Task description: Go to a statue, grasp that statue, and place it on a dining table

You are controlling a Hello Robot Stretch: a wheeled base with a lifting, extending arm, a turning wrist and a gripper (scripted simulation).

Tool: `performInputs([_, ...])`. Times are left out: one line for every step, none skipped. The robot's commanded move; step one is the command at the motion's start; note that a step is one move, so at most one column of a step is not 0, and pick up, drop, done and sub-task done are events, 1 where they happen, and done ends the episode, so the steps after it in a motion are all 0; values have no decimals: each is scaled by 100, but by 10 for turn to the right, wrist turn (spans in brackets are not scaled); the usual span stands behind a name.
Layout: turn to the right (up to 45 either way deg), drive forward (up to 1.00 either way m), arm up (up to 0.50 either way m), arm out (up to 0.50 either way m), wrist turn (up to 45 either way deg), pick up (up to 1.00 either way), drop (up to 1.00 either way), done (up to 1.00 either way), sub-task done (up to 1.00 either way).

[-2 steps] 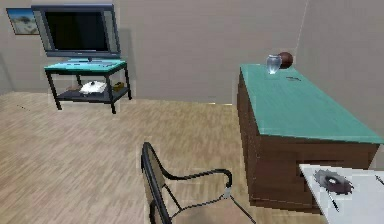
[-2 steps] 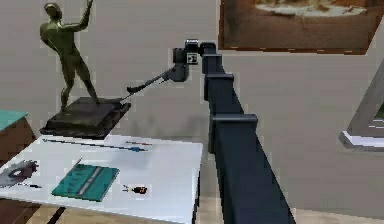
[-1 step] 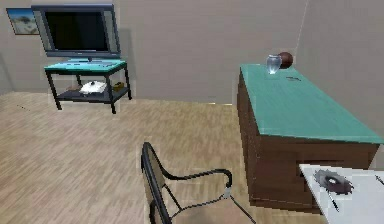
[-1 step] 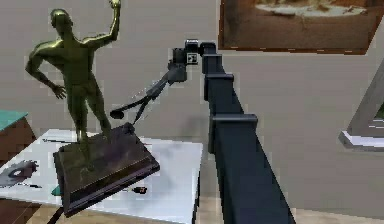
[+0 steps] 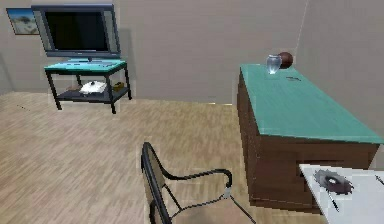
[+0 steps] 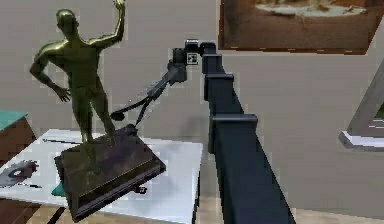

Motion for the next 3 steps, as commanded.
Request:
performInputs([0,0,0,-48,0,0,0,0,0])
performInputs([-450,0,0,0,0,0,0,0,0])
performInputs([-450,0,0,0,0,0,0,0,0])
